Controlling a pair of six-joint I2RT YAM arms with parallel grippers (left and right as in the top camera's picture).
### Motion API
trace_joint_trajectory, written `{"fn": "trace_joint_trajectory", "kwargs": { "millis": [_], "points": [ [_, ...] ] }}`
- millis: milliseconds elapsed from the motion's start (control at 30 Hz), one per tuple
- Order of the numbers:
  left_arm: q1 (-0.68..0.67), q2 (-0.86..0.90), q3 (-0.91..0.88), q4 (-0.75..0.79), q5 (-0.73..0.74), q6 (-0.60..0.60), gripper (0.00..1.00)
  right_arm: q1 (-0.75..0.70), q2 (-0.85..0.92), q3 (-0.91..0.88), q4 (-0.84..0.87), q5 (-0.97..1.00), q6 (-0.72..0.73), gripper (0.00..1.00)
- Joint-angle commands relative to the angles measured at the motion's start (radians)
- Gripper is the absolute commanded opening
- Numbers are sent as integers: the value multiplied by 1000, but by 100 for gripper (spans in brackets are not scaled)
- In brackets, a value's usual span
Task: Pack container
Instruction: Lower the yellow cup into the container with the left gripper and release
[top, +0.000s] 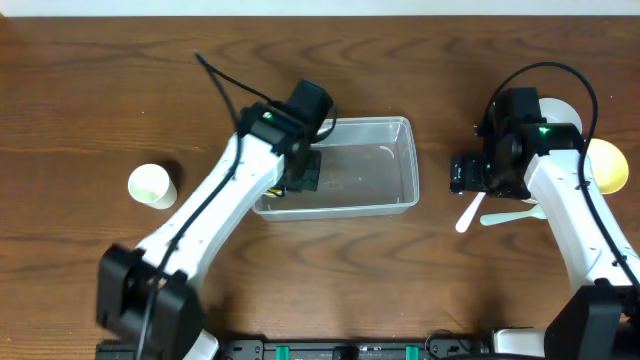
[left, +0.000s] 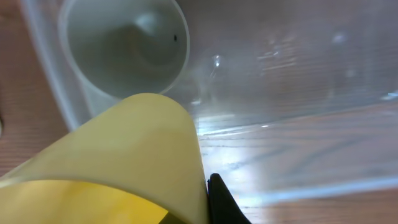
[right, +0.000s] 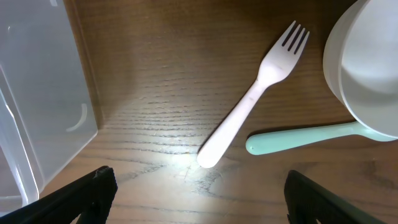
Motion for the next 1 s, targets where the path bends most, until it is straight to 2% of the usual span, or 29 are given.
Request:
{"fn": "trace_joint_trajectory", "kwargs": {
  "millis": [0, 267, 733, 967],
  "points": [
    [1, 61, -5, -3, 1, -2, 6, -5, 2, 14, 0, -8, -5, 88],
    [1, 135, -31, 32, 1, -2, 6, -5, 2, 14, -1, -8, -5, 88],
    [1, 138, -40, 51, 1, -2, 6, -5, 2, 14, -2, -8, -5, 88],
    [1, 138, -40, 121, -29, -2, 6, -5, 2, 14, -5, -8, -4, 88]
  ]
}}
